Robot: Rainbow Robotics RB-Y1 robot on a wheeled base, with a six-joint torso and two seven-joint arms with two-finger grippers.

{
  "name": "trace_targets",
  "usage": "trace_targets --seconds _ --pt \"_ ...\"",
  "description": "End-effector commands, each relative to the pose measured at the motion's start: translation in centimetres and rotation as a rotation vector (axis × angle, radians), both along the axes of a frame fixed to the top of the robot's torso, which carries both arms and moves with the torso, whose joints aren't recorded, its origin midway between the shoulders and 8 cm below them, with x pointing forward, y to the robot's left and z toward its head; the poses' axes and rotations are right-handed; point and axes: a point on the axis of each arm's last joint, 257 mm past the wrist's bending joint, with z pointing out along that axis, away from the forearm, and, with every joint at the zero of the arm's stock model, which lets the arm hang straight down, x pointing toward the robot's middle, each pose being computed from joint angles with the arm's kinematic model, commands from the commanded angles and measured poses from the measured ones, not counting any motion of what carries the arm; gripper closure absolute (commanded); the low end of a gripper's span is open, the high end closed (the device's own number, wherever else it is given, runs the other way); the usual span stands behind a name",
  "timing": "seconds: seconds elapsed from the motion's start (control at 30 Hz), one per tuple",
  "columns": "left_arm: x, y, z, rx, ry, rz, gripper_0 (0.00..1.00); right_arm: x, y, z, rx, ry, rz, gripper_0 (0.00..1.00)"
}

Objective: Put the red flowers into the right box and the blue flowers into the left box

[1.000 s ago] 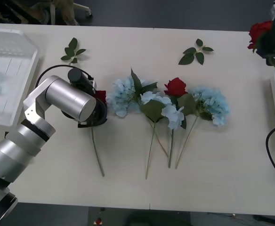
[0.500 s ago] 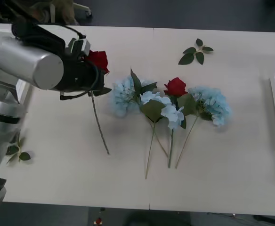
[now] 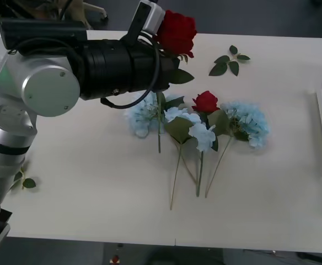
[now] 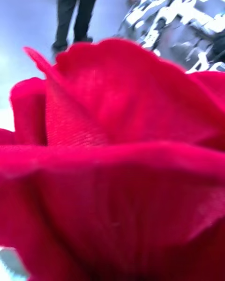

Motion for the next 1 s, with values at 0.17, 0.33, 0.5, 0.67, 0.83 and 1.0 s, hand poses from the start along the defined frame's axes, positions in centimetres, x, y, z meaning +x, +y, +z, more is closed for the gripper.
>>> trace_targets --seconds 0.17,0.33,0.5,0.67,0.83,1.0 --pt "-3.3 -6.7 6.3 -0.142 -0.109 -0.118 1.0 1.9 0.4 2.5 0.022 -0.071 0.029 0.11" --pt "-4.9 -9.4 7.6 -0.196 -0.129 -0.161 1.0 2.7 2.1 2.2 0.027 -0.051 0.119 0.07" --pt "-5.1 -10.2 7.1 -0.173 -0.155 -0.154 1.0 3.9 5.6 2.6 0.061 -0.031 0.256 0.02" --pt "-5.1 -11.0 7.5 -0.212 -0.169 -0.156 1.0 4.6 10.0 4.8 0.11 -0.035 0.403 0.0" --pt "-5.0 -11.2 7.4 -0.218 -0.17 -0.155 1.0 4.0 14.1 7.7 0.211 -0.067 0.553 0.0" --pt "-4.9 -11.1 7.8 -0.231 -0.176 -0.15 1.0 3.1 18.3 10.9 0.302 -0.144 0.757 0.0"
